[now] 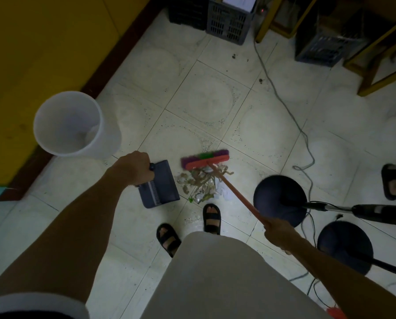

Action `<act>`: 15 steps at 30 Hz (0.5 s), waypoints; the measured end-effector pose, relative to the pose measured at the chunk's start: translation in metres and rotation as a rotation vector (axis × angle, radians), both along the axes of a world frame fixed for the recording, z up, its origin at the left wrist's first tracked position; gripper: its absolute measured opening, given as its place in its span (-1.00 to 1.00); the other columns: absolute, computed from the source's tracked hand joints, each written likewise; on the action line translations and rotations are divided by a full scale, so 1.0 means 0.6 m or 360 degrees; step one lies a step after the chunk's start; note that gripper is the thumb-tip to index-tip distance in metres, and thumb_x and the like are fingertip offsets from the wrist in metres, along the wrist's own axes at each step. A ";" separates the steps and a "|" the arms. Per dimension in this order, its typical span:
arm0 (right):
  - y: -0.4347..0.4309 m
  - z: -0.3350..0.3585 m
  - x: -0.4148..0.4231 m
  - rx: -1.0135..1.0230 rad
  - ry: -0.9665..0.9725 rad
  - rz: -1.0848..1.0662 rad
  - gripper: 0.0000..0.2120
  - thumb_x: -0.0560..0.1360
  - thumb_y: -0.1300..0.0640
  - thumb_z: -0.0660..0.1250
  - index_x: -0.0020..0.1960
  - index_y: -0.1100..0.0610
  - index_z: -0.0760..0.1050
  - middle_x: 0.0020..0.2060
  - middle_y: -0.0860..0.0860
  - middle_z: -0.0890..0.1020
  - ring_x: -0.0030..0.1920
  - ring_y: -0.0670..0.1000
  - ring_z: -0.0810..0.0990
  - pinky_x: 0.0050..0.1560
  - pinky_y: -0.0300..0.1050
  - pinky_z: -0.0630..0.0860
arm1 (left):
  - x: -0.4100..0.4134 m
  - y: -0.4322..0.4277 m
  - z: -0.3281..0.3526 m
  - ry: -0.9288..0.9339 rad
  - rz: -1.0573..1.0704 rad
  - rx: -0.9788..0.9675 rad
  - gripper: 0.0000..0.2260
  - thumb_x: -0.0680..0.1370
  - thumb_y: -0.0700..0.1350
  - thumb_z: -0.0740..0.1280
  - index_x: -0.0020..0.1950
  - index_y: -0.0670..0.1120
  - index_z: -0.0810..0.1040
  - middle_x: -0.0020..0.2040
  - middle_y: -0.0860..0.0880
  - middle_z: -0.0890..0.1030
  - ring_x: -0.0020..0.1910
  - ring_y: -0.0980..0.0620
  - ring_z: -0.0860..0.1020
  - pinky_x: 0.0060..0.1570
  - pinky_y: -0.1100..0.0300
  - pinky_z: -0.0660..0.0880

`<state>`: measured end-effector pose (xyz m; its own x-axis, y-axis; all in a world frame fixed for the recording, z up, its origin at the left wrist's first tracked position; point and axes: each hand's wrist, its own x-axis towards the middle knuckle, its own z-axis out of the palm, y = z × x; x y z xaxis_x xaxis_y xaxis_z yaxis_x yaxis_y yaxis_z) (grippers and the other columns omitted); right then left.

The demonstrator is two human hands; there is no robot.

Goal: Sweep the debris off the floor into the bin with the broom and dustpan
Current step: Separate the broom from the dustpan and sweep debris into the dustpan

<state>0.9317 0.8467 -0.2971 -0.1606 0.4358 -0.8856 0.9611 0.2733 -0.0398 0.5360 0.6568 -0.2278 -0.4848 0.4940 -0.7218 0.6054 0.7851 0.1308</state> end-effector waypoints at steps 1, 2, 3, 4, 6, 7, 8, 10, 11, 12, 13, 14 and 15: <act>0.003 -0.009 0.017 0.0062 0.0007 -0.0078 -0.84 0.61 0.09 0.16 -0.09 0.03 0.48 -0.28 -0.03 0.53 -0.33 -0.09 0.46 -0.04 -0.03 0.61 | 0.000 -0.005 0.000 -0.0013 -0.0014 -0.0013 -0.77 0.45 -0.09 0.36 -0.34 -0.08 0.37 -0.35 -0.07 0.51 -0.41 0.03 0.45 -0.37 0.22 0.36; 0.004 -0.015 0.030 0.0118 -0.0001 -0.0117 -0.78 0.61 0.01 0.14 -0.15 0.02 0.45 -0.30 -0.03 0.53 -0.34 -0.08 0.46 -0.13 -0.04 0.60 | 0.001 -0.009 0.000 -0.0020 -0.0039 -0.0021 -0.77 0.45 -0.09 0.36 -0.33 -0.07 0.37 -0.34 -0.07 0.51 -0.40 0.03 0.46 -0.38 0.22 0.35; 0.003 -0.017 0.034 0.0138 0.0009 -0.0164 -0.75 0.60 -0.06 0.11 -0.13 0.01 0.46 -0.27 0.02 0.55 -0.33 -0.03 0.46 -0.26 -0.10 0.53 | 0.004 -0.011 0.002 -0.0028 -0.0068 -0.0031 -0.77 0.46 -0.08 0.35 -0.33 -0.06 0.36 -0.33 -0.06 0.50 -0.39 0.04 0.45 -0.39 0.21 0.35; 0.001 -0.013 0.030 0.0154 0.0050 -0.0219 -0.73 0.60 -0.09 0.10 -0.10 0.02 0.47 -0.25 0.06 0.56 -0.34 0.00 0.46 -0.33 -0.16 0.43 | 0.007 -0.012 0.003 -0.0040 -0.0095 -0.0038 -0.77 0.46 -0.09 0.35 -0.32 -0.06 0.35 -0.33 -0.05 0.49 -0.39 0.05 0.45 -0.39 0.21 0.34; 0.003 0.005 0.003 0.0181 0.0071 -0.0433 -0.71 0.61 -0.04 0.14 -0.16 0.11 0.45 -0.31 0.09 0.52 -0.42 0.01 0.43 -0.44 -0.18 0.38 | 0.015 -0.008 0.005 -0.0053 -0.0149 -0.0039 -0.77 0.46 -0.09 0.34 -0.31 -0.05 0.33 -0.33 -0.04 0.47 -0.37 0.06 0.45 -0.38 0.21 0.34; 0.005 0.009 -0.014 0.0193 0.0063 -0.0537 -0.72 0.61 0.00 0.17 -0.17 0.16 0.44 -0.34 0.09 0.51 -0.45 0.01 0.45 -0.50 -0.20 0.41 | 0.020 -0.007 0.006 -0.0062 -0.0166 -0.0045 -0.77 0.46 -0.09 0.34 -0.31 -0.04 0.32 -0.32 -0.04 0.46 -0.36 0.06 0.45 -0.38 0.21 0.34; 0.010 0.007 -0.030 0.0188 0.0071 -0.0590 -0.73 0.60 0.03 0.18 -0.14 0.20 0.46 -0.34 0.10 0.53 -0.46 0.02 0.49 -0.55 -0.22 0.44 | 0.025 -0.006 0.006 -0.0079 -0.0175 -0.0045 -0.76 0.46 -0.09 0.34 -0.31 -0.04 0.31 -0.32 -0.03 0.46 -0.36 0.06 0.45 -0.38 0.21 0.34; 0.021 0.008 -0.065 0.0141 0.0039 -0.0569 -0.76 0.60 0.09 0.20 0.05 0.28 0.48 -0.25 0.12 0.58 -0.43 0.04 0.57 -0.58 -0.23 0.46 | 0.034 -0.005 0.004 -0.0107 -0.0145 -0.0029 -0.76 0.45 -0.11 0.34 -0.33 -0.04 0.32 -0.35 -0.03 0.44 -0.38 0.06 0.43 -0.38 0.22 0.33; 0.024 0.007 -0.078 0.0134 0.0019 -0.0538 -0.74 0.60 0.14 0.20 0.14 0.32 0.47 -0.19 0.13 0.58 -0.41 0.04 0.57 -0.57 -0.21 0.46 | 0.038 -0.005 0.002 -0.0119 -0.0112 -0.0020 -0.77 0.45 -0.12 0.34 -0.34 -0.05 0.33 -0.36 -0.04 0.45 -0.39 0.05 0.43 -0.38 0.22 0.33; 0.024 0.004 -0.088 0.0121 0.0007 -0.0513 -0.72 0.60 0.17 0.19 0.20 0.34 0.45 -0.16 0.13 0.56 -0.38 0.02 0.56 -0.53 -0.21 0.47 | 0.040 -0.006 -0.001 -0.0123 -0.0078 -0.0007 -0.77 0.45 -0.12 0.34 -0.34 -0.06 0.34 -0.36 -0.04 0.45 -0.40 0.05 0.44 -0.38 0.22 0.33; 0.019 0.003 -0.098 0.0119 -0.0010 -0.0491 -0.70 0.59 0.19 0.17 0.24 0.35 0.44 -0.14 0.13 0.56 -0.32 0.03 0.56 -0.45 -0.21 0.49 | 0.043 -0.008 -0.003 -0.0117 -0.0051 0.0004 -0.77 0.45 -0.13 0.35 -0.34 -0.06 0.34 -0.37 -0.04 0.46 -0.40 0.05 0.44 -0.40 0.23 0.32; 0.011 0.000 -0.106 0.0115 -0.0008 -0.0500 -0.69 0.59 0.20 0.16 0.26 0.34 0.44 -0.08 0.14 0.58 -0.23 0.05 0.58 -0.37 -0.22 0.51 | 0.043 -0.012 -0.006 -0.0105 -0.0029 0.0012 -0.76 0.45 -0.12 0.35 -0.34 -0.06 0.34 -0.37 -0.03 0.45 -0.41 0.06 0.43 -0.41 0.23 0.31; 0.001 -0.003 -0.113 0.0079 -0.0016 -0.0529 -0.69 0.59 0.21 0.17 0.27 0.33 0.44 -0.01 0.16 0.60 -0.15 0.06 0.61 -0.33 -0.23 0.48 | 0.042 -0.016 -0.010 -0.0086 -0.0013 0.0020 -0.76 0.45 -0.11 0.36 -0.35 -0.05 0.34 -0.39 -0.02 0.45 -0.42 0.07 0.42 -0.42 0.24 0.30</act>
